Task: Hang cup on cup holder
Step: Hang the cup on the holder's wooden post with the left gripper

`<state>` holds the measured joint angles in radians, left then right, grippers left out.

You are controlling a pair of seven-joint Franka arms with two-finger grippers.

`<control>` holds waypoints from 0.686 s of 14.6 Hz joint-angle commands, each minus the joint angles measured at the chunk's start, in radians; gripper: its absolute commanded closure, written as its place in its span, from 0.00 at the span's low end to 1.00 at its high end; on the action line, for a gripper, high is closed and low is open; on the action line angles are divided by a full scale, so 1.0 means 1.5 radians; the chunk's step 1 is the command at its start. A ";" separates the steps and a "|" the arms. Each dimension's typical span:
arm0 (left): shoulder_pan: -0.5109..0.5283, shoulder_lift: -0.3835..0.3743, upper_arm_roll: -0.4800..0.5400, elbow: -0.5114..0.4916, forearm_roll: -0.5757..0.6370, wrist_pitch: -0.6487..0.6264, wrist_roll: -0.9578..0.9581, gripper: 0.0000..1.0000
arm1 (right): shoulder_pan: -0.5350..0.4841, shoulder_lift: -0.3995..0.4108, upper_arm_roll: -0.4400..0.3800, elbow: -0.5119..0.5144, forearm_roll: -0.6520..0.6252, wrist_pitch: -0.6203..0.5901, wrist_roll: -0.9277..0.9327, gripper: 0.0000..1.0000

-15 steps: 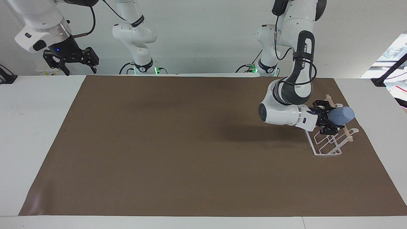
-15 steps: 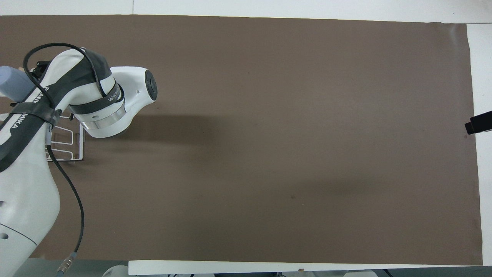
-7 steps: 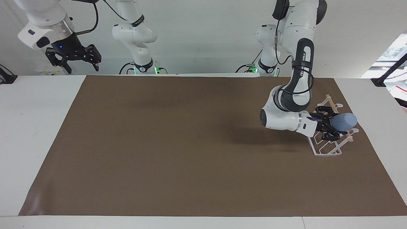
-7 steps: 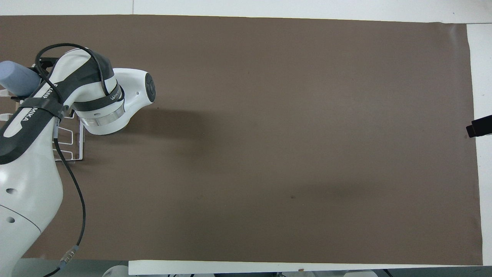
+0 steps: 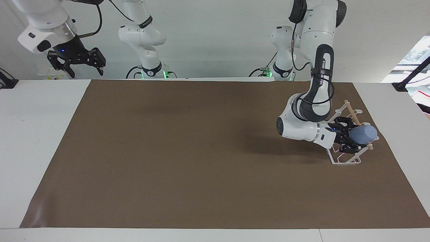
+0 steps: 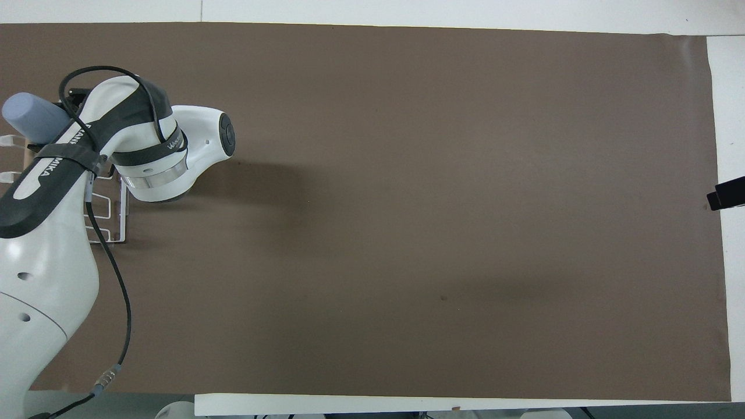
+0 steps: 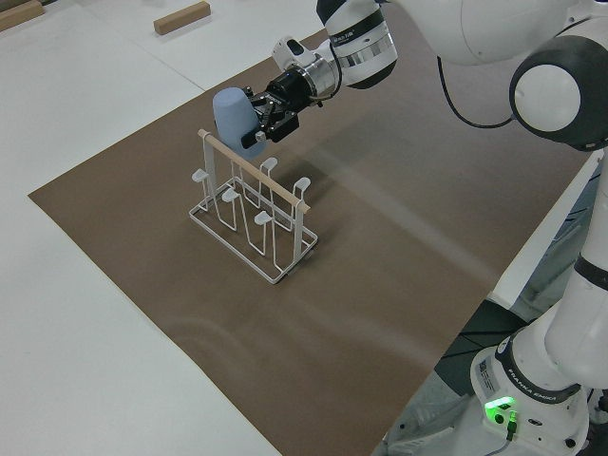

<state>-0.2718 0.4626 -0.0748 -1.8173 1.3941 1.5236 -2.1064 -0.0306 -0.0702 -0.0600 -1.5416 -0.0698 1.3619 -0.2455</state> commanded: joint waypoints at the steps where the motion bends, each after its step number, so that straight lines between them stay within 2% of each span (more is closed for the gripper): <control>1: 0.003 0.013 -0.001 0.015 0.010 0.010 -0.007 0.52 | -0.005 -0.006 0.000 -0.007 -0.003 -0.009 0.001 0.01; 2: 0.003 0.013 0.000 0.016 0.008 0.008 -0.005 0.03 | -0.004 -0.006 0.000 -0.008 -0.003 -0.009 0.003 0.01; 5: 0.003 0.006 -0.001 0.023 -0.004 0.006 -0.001 0.00 | 0.004 -0.006 0.001 -0.010 -0.002 -0.008 0.007 0.01; 7: -0.005 -0.012 0.001 0.044 -0.074 -0.006 -0.007 0.00 | 0.005 -0.006 0.003 -0.010 -0.002 -0.001 0.008 0.01; 10: -0.005 -0.013 0.000 0.089 -0.096 -0.019 0.027 0.00 | 0.005 -0.008 0.003 -0.013 -0.002 -0.009 0.003 0.01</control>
<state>-0.2748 0.4548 -0.0760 -1.7321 1.2855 1.5174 -2.1108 -0.0209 -0.0702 -0.0575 -1.5441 -0.0697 1.3540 -0.2455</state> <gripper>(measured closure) 0.000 0.004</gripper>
